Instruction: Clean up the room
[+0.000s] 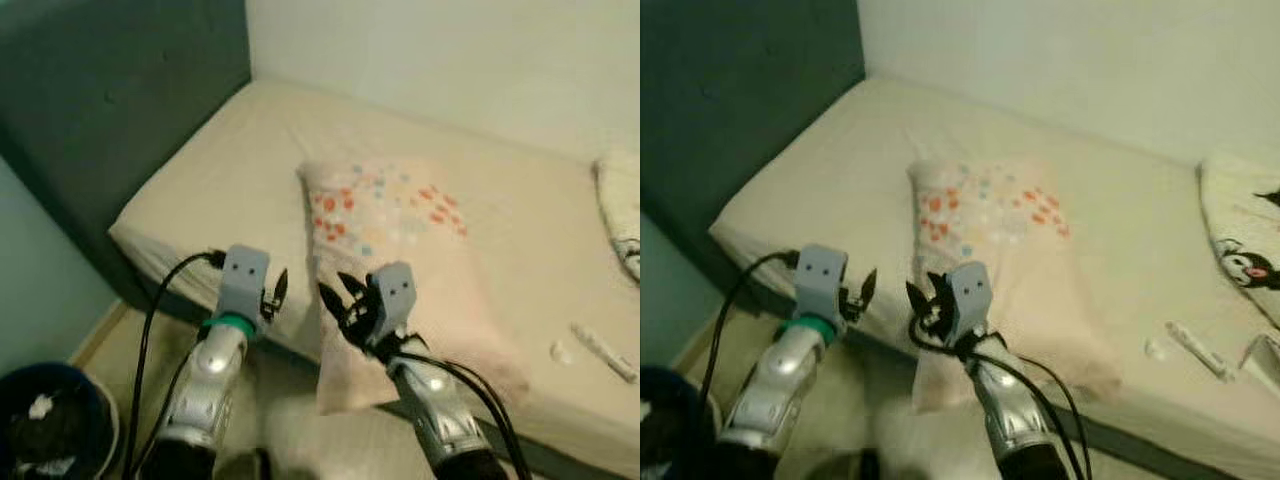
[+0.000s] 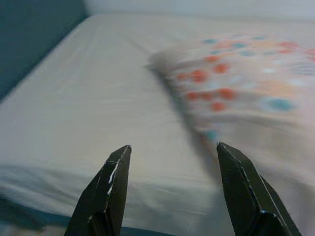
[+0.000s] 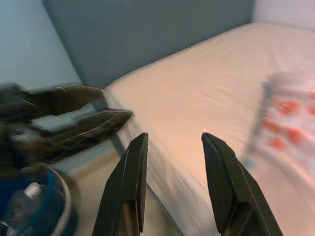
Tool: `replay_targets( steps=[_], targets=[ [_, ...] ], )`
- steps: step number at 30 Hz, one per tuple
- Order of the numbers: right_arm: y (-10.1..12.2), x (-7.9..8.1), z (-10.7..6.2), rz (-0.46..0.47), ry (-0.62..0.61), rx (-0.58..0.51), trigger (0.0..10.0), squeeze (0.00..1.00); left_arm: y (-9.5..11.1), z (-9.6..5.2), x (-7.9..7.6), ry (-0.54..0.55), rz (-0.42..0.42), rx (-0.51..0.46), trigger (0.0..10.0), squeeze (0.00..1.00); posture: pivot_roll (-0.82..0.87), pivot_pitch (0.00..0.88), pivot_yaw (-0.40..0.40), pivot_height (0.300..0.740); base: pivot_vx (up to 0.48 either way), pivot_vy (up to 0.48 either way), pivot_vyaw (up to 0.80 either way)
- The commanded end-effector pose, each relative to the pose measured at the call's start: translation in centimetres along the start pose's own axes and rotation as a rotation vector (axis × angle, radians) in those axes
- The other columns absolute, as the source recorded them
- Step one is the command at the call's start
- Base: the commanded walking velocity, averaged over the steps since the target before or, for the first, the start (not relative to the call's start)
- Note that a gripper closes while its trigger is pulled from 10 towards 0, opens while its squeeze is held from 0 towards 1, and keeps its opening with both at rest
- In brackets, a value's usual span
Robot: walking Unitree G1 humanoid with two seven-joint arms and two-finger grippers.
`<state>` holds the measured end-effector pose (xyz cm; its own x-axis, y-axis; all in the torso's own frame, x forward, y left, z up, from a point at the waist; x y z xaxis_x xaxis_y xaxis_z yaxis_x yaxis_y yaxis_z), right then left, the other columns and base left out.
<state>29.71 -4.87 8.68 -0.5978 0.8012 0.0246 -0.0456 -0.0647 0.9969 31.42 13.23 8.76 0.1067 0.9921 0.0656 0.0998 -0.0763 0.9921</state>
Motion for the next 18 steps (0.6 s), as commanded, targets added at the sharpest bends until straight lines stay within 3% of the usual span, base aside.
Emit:
replay_targets(
  steps=[1,18],
  targets=[
    [-0.7,-0.35,-0.74,0.016,-0.02,0.02,10.0,0.0,-0.39,-0.04,-0.49,-0.008,-0.012,0.016,10.0,0.0,0.01,0.02,-0.004,0.728,0.36,0.0,0.0],
    [-0.78,-0.43,-0.79,0.019,-0.031,0.024,10.0,0.0,-0.53,-0.11,-0.28,-0.003,-0.028,0.02,10.0,0.0,0.01,0.02,-0.003,0.728,0.021,0.0,0.0]
  ],
)
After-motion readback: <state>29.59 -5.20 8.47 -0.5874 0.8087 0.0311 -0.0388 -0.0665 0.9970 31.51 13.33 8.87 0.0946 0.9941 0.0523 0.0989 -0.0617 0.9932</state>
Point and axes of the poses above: a point about 5 cm out from each wrist's last joint towards the gripper, its own z axis pointing out of the wrist towards the gripper, its own y axis along the axis of the wrist's last joint, x = y × z, the point moved 2 cm from there along z, pointing out of the wrist towards the gripper, and after that the axes turned 4 degrees about -z, right-handed, at the moved point
